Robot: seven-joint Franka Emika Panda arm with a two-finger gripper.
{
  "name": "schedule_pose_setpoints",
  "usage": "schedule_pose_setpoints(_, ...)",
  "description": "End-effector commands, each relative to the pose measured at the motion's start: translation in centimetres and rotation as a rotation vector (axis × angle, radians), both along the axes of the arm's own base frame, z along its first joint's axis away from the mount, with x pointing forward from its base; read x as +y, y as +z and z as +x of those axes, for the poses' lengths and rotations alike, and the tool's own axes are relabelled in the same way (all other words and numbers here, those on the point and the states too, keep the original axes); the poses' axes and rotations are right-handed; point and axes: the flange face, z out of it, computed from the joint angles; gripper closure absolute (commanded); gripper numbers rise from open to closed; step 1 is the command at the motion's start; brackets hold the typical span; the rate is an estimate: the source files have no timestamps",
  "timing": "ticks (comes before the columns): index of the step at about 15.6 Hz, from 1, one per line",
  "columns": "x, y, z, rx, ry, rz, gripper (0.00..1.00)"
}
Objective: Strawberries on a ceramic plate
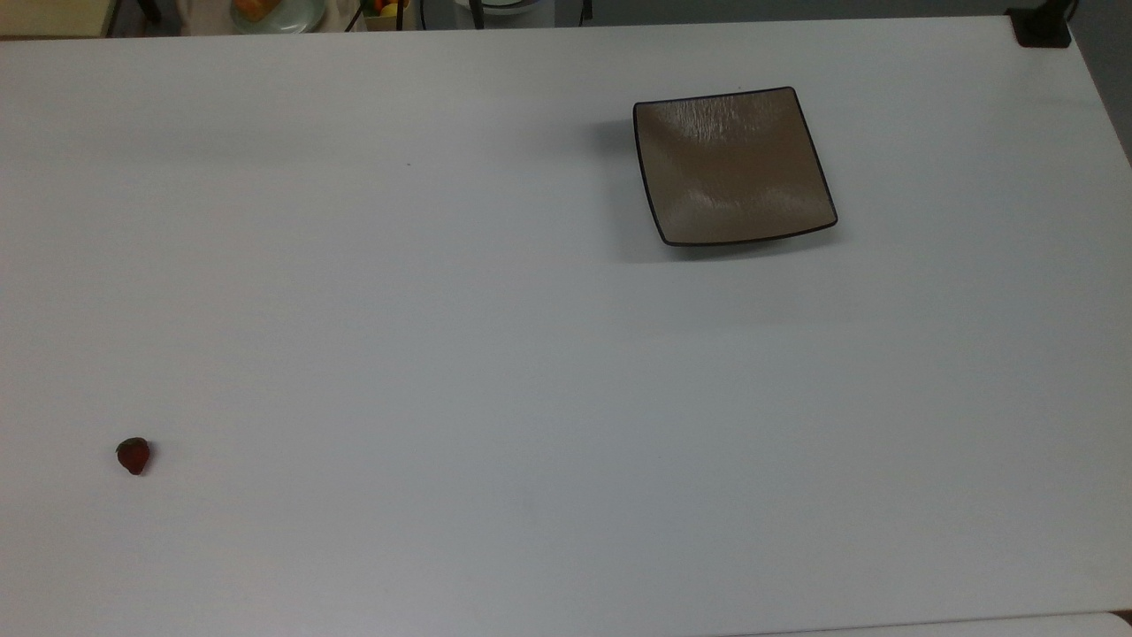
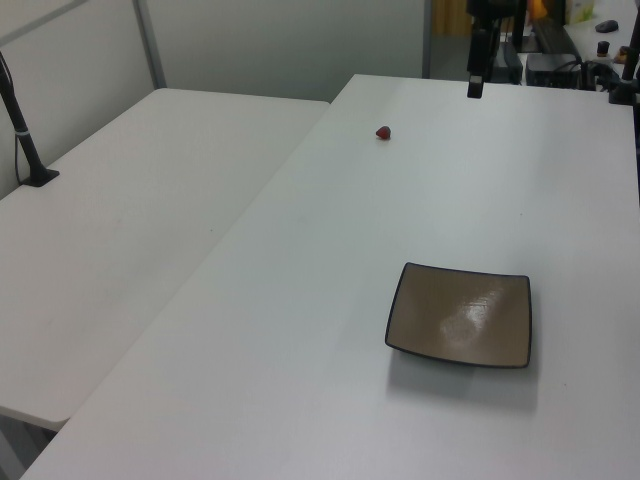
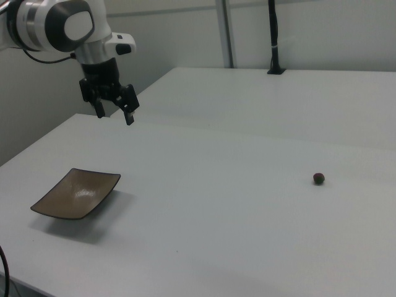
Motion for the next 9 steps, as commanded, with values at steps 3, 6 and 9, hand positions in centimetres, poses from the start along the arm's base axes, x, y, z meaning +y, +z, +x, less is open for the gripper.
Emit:
schedule_pose_setpoints(3,-3.8,-0.3,2.0,-0.063,-0.058,0.020,0.00)
schedule_pose_setpoints(6,-7.8,-1.1,4.3,-0.102,-0.114,0.012,0.00)
schedule_pose_setpoints(9,-11.7,-2.5,6.7,-0.188,-0.190,0.004,0.00)
